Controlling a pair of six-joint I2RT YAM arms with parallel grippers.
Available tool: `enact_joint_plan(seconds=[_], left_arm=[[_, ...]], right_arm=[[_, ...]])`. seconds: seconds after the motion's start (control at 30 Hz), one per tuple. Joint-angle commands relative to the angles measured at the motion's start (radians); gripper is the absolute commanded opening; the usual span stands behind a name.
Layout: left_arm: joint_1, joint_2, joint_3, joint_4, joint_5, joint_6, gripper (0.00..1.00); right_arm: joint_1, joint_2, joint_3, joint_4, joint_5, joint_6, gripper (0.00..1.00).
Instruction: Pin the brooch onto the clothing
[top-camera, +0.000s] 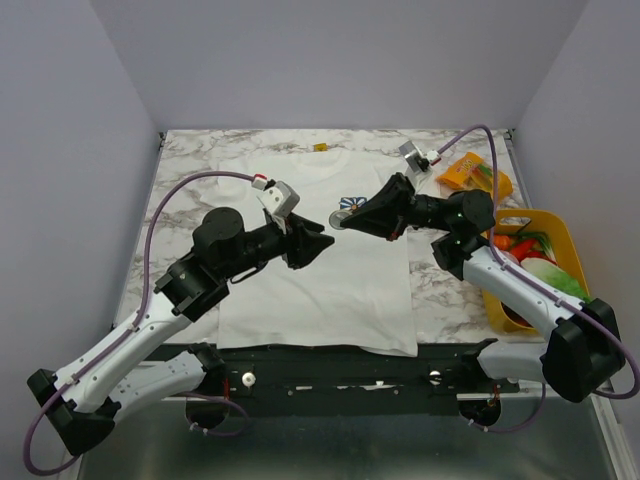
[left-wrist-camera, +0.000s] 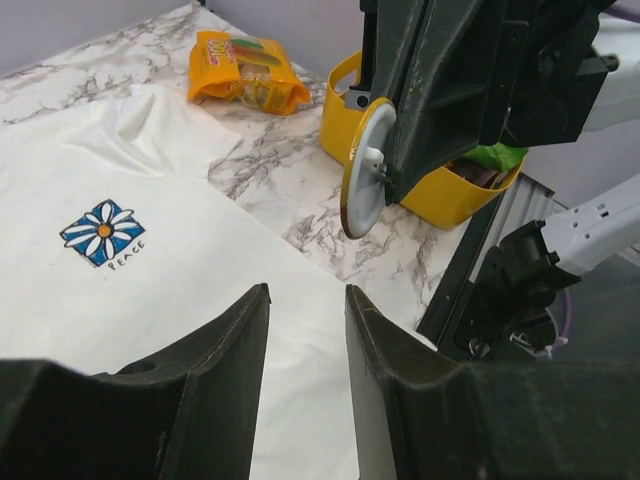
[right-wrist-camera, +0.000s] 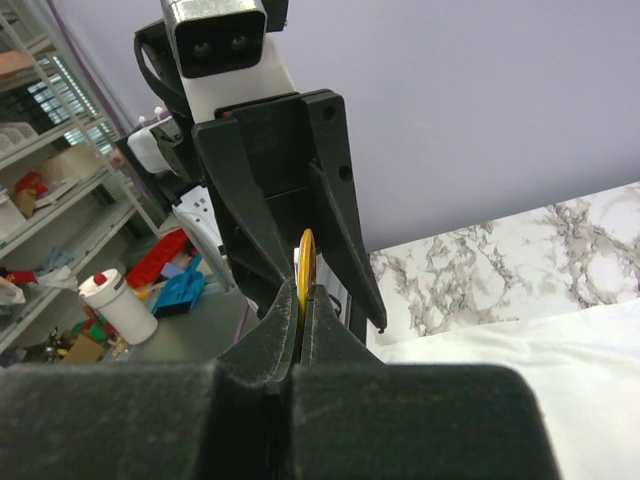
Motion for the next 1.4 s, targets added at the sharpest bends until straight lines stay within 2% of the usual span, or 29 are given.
enact_joint_plan(seconds=[0.0,0.23,0.57,0.73,0.83,0.93,0.97,1.0,1.03,1.07,1.1,1.17,1.2,1.27,1.3,1.37], left_arm=[[0.019,-0.023,-0.009,0.076,0.015,-0.014,0.5],[0.053,-0.057,-0.025,0.145,0.064,-0.044,0.54],[0.073,0.005,-0.027,0.248,0.168,-0.093,0.52],[0.074,0.022,-0.027,0.297,0.178,-0.11,0.5],[0.074,0.02,-0.033,0.314,0.175,-0.118,0.4],[0.077,0.02,-0.03,0.308,0.173,-0.119,0.22],[0.079,0.019,-0.03,0.306,0.172,-0.119,0.1],[0.079,0.019,-0.03,0.306,0.169,-0.121,0.04],[0.079,0.013,-0.032,0.308,0.162,-0.124,0.0],[0.079,0.012,-0.033,0.308,0.158,-0.126,0.0],[0.08,0.011,-0.033,0.305,0.149,-0.126,0.0],[0.08,0.009,-0.029,0.291,0.12,-0.124,0.0],[0.08,0.009,-0.019,0.262,0.103,-0.116,0.0],[0.082,0.012,-0.007,0.225,0.036,-0.106,0.0],[0.08,0.017,0.011,0.176,0.009,-0.095,0.0],[0.082,0.031,0.033,0.121,-0.087,-0.086,0.0]], right_arm=[[-0.004,0.0,-0.017,0.066,0.008,0.021,0.0],[-0.004,0.006,-0.015,0.077,0.003,0.032,0.0],[-0.004,0.013,-0.014,0.089,-0.003,0.043,0.01],[-0.003,0.014,-0.015,0.089,-0.003,0.043,0.0],[-0.004,0.016,-0.015,0.093,-0.002,0.044,0.0],[-0.004,0.014,-0.017,0.094,0.0,0.044,0.0],[-0.004,0.016,-0.014,0.094,-0.002,0.046,0.0],[-0.004,0.017,-0.012,0.094,-0.003,0.046,0.01],[-0.004,0.019,-0.011,0.094,-0.006,0.047,0.0],[-0.004,0.023,-0.006,0.094,-0.009,0.049,0.01],[-0.006,0.025,-0.006,0.094,-0.011,0.051,0.06],[-0.007,0.026,-0.006,0.094,-0.011,0.051,0.26],[-0.009,0.025,-0.008,0.093,-0.009,0.049,0.4],[-0.016,0.022,-0.012,0.091,-0.005,0.046,0.55],[-0.024,0.017,-0.018,0.085,0.0,0.043,0.68],[-0.033,0.01,-0.023,0.07,0.005,0.026,0.76]])
